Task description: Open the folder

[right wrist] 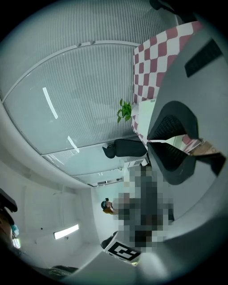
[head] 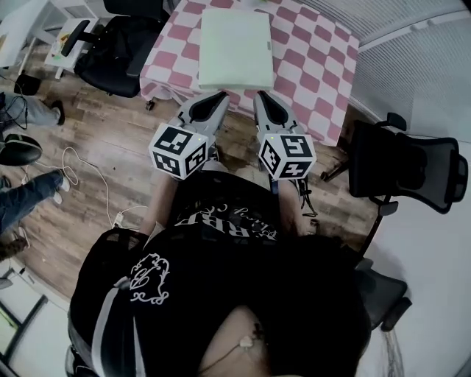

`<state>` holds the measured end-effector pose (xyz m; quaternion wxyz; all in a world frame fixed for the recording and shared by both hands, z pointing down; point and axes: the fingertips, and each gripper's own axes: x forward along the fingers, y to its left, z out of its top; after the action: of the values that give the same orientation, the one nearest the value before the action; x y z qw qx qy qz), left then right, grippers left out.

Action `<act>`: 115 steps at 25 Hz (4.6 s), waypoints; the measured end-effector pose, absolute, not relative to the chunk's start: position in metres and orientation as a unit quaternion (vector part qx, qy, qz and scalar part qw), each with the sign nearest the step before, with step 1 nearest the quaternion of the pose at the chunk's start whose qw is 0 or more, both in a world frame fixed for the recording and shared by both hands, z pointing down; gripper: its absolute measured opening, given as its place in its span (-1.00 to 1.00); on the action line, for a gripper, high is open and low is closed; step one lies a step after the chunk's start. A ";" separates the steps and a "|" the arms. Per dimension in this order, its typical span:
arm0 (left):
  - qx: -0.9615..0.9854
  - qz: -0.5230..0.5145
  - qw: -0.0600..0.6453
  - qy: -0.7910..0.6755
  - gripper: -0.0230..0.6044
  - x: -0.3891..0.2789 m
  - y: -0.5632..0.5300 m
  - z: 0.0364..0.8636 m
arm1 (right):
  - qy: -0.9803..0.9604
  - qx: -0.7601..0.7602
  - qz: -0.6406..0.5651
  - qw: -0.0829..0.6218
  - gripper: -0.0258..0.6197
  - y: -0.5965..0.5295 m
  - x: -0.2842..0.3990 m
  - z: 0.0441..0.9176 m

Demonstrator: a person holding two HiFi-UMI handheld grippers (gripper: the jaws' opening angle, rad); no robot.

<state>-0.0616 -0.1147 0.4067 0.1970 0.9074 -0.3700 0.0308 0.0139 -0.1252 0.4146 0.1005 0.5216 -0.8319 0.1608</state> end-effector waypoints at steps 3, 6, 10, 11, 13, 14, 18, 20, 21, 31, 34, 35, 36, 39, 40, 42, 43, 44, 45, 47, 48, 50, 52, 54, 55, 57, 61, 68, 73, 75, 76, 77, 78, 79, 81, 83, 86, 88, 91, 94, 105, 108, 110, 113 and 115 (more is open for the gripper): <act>0.910 0.032 0.208 -0.357 -0.82 -0.060 -0.123 0.414 | -0.823 0.532 0.167 0.111 -0.85 -0.130 0.018 0.420; 0.912 0.038 0.215 -0.349 -0.82 -0.055 -0.131 0.420 | -0.811 0.546 0.173 0.116 -0.85 -0.135 0.029 0.425; 0.913 0.049 0.224 -0.337 -0.82 -0.045 -0.140 0.428 | -0.795 0.567 0.184 0.118 -0.85 -0.140 0.051 0.431; 0.913 0.054 0.226 -0.335 -0.82 -0.042 -0.142 0.431 | -0.791 0.571 0.186 0.118 -0.85 -0.141 0.057 0.433; 0.916 0.065 0.224 -0.326 -0.82 -0.034 -0.144 0.436 | -0.784 0.580 0.192 0.114 -0.85 -0.145 0.072 0.438; 0.919 0.072 0.221 -0.318 -0.82 -0.028 -0.145 0.438 | -0.780 0.585 0.195 0.112 -0.85 -0.148 0.081 0.440; 0.927 0.104 0.205 -0.295 -0.82 -0.009 -0.154 0.447 | -0.766 0.597 0.217 0.099 -0.85 -0.168 0.114 0.453; 0.927 0.115 0.200 -0.295 -0.82 -0.002 -0.164 0.453 | -0.767 0.593 0.222 0.104 -0.85 -0.180 0.123 0.460; 0.927 0.119 0.198 -0.295 -0.82 0.001 -0.169 0.456 | -0.769 0.589 0.222 0.110 -0.85 -0.186 0.125 0.464; 0.925 0.247 0.134 -0.256 -0.40 0.044 -0.212 0.518 | -0.794 0.508 0.304 0.141 -0.85 -0.226 0.139 0.528; 0.921 0.295 0.110 -0.229 -0.14 0.058 -0.215 0.543 | -0.801 0.475 0.332 0.151 -0.85 -0.232 0.137 0.549; 0.918 0.316 0.093 -0.222 -0.14 0.061 -0.216 0.552 | -0.800 0.468 0.345 0.149 -0.85 -0.233 0.137 0.556; 0.914 0.339 0.072 -0.212 -0.14 0.064 -0.215 0.559 | -0.798 0.463 0.357 0.146 -0.85 -0.234 0.138 0.561; 0.900 0.401 0.004 -0.170 -0.01 0.073 -0.209 0.580 | -0.791 0.451 0.390 0.136 -0.84 -0.235 0.137 0.575; 0.894 0.418 -0.014 -0.160 0.03 0.076 -0.208 0.586 | -0.789 0.446 0.401 0.133 -0.84 -0.234 0.136 0.580; 0.884 0.442 -0.039 -0.151 0.04 0.079 -0.208 0.597 | -0.783 0.438 0.423 0.126 -0.84 -0.233 0.134 0.590; 0.880 0.448 -0.046 -0.150 0.04 0.081 -0.209 0.600 | -0.780 0.435 0.433 0.122 -0.83 -0.232 0.133 0.594; 0.878 0.452 -0.050 -0.151 0.04 0.082 -0.211 0.603 | -0.777 0.432 0.443 0.120 -0.79 -0.231 0.132 0.599; 0.876 0.454 -0.052 -0.153 0.04 0.083 -0.212 0.606 | -0.774 0.428 0.452 0.118 -0.70 -0.230 0.131 0.602; 0.873 0.460 -0.051 -0.154 0.04 0.083 -0.215 0.610 | -0.770 0.422 0.465 0.116 -0.67 -0.228 0.129 0.608; 0.872 0.463 -0.049 -0.155 0.04 0.083 -0.216 0.612 | -0.768 0.420 0.469 0.116 -0.67 -0.227 0.128 0.610; 0.869 0.466 -0.044 -0.159 0.04 0.081 -0.218 0.614 | -0.765 0.418 0.477 0.112 -0.66 -0.227 0.127 0.613; 0.869 0.464 -0.040 -0.166 0.03 0.081 -0.221 0.615 | -0.758 0.416 0.491 0.104 -0.67 -0.226 0.128 0.616; 0.871 0.460 -0.044 -0.169 0.03 0.080 -0.223 0.614 | -0.748 0.416 0.508 0.096 -0.66 -0.225 0.130 0.618; 0.871 0.459 -0.047 -0.169 0.03 0.080 -0.223 0.614 | -0.745 0.417 0.513 0.093 -0.67 -0.225 0.130 0.618; 0.872 0.458 -0.045 -0.169 0.03 0.080 -0.222 0.613 | -0.740 0.420 0.517 0.091 -0.67 -0.224 0.131 0.618; 0.868 0.467 -0.026 -0.164 -0.09 0.080 -0.219 0.613 | -0.739 0.426 0.512 0.100 -0.67 -0.222 0.133 0.618; 0.871 0.463 -0.015 -0.165 -0.38 0.082 -0.213 0.606 | -0.748 0.439 0.463 0.184 -0.71 -0.211 0.139 0.633; 0.875 0.460 0.001 -0.153 -0.48 0.081 -0.211 0.601 | -0.753 0.445 0.469 0.122 -0.71 -0.219 0.137 0.611; 0.875 0.459 0.007 -0.152 -0.49 0.081 -0.212 0.601 | -0.749 0.439 0.489 0.083 -0.71 -0.224 0.135 0.600; 0.876 0.457 0.011 -0.153 -0.49 0.080 -0.212 0.601 | -0.747 0.435 0.497 0.071 -0.71 -0.226 0.133 0.597; 0.878 0.452 0.020 -0.153 -0.49 0.080 -0.212 0.600 | -0.746 0.431 0.503 0.066 -0.71 -0.226 0.132 0.597; 0.883 0.443 0.035 -0.154 -0.49 0.081 -0.212 0.600 | -0.746 0.428 0.505 0.067 -0.71 -0.225 0.130 0.599; 0.889 0.427 0.059 -0.155 -0.51 0.082 -0.212 0.598 | -0.748 0.426 0.504 0.074 -0.71 -0.224 0.127 0.601; 0.900 0.388 0.118 -0.159 -0.53 0.083 -0.214 0.593 | -0.748 0.427 0.501 0.091 -0.71 -0.221 0.124 0.608; 0.903 0.371 0.141 -0.162 -0.54 0.083 -0.215 0.590 | -0.746 0.430 0.498 0.100 -0.71 -0.219 0.124 0.613; 0.901 0.381 0.114 -0.171 -0.64 0.085 -0.214 0.589 | -0.746 0.434 0.494 0.106 -0.71 -0.219 0.125 0.615; 0.903 0.373 0.110 -0.183 -0.71 0.084 -0.215 0.583 | -0.754 0.437 0.477 0.117 -0.71 -0.221 0.123 0.614; 0.907 0.352 0.111 -0.201 -0.79 0.082 -0.220 0.572 | -0.758 0.448 0.457 0.125 -0.71 -0.226 0.121 0.608; 0.908 0.339 0.109 -0.219 -0.81 0.079 -0.222 0.564 | -0.753 0.456 0.456 0.134 -0.71 -0.230 0.120 0.610; 0.910 0.299 0.127 -0.258 -0.85 0.068 -0.224 0.547 | -0.742 0.461 0.468 0.137 -0.71 -0.227 0.123 0.614; 0.909 0.298 0.121 -0.265 -0.85 0.065 -0.225 0.544 | -0.745 0.460 0.463 0.140 -0.71 -0.227 0.123 0.614; 0.909 0.299 0.116 -0.267 -0.86 0.063 -0.225 0.541 | -0.746 0.460 0.461 0.141 -0.71 -0.226 0.122 0.614; 0.911 0.291 0.114 -0.268 -0.86 0.062 -0.224 0.537 | -0.745 0.465 0.457 0.141 -0.71 -0.226 0.122 0.615; 0.914 0.283 0.104 -0.272 -0.86 0.061 -0.222 0.528 | -0.745 0.468 0.454 0.144 -0.71 -0.228 0.122 0.615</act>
<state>0.0613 -0.2225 0.5278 0.1044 0.9139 -0.2719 0.2827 0.1221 -0.2278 0.6150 0.1437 0.4684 -0.7445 0.4535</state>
